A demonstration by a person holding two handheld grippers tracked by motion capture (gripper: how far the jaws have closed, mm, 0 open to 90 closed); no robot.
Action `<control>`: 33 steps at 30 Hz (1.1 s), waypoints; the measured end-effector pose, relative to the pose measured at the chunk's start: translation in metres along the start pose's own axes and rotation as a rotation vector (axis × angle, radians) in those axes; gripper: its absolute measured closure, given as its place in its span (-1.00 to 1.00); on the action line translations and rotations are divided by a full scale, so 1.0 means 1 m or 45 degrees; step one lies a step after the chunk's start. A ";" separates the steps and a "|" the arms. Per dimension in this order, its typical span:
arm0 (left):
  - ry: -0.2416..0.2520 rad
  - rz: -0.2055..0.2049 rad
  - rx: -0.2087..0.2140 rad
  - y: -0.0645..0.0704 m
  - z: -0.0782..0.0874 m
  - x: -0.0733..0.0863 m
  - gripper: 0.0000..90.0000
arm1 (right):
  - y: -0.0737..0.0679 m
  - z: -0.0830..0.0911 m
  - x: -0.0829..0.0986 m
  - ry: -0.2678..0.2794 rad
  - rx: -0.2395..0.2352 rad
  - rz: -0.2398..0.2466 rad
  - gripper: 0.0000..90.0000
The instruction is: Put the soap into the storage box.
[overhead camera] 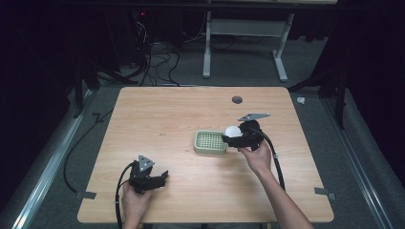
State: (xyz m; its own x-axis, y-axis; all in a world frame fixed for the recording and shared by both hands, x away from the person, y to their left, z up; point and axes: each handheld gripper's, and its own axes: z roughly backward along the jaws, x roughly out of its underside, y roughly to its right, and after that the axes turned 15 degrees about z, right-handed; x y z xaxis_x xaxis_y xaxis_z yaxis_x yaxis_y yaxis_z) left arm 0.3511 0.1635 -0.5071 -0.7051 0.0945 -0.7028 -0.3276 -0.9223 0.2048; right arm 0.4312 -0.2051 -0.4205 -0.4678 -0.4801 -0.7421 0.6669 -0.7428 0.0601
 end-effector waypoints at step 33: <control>0.001 0.001 0.000 0.000 0.000 0.000 -0.55 | -0.017 -0.045 -0.025 -0.052 -0.051 0.058 -0.47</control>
State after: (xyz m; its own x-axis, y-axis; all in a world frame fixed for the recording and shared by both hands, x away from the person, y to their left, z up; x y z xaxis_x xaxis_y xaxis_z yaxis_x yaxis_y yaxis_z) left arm 0.3511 0.1634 -0.5071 -0.7050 0.0937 -0.7030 -0.3271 -0.9225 0.2051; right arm 0.4578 -0.1597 -0.4330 -0.4591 -0.5323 -0.7112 0.7102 -0.7009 0.0662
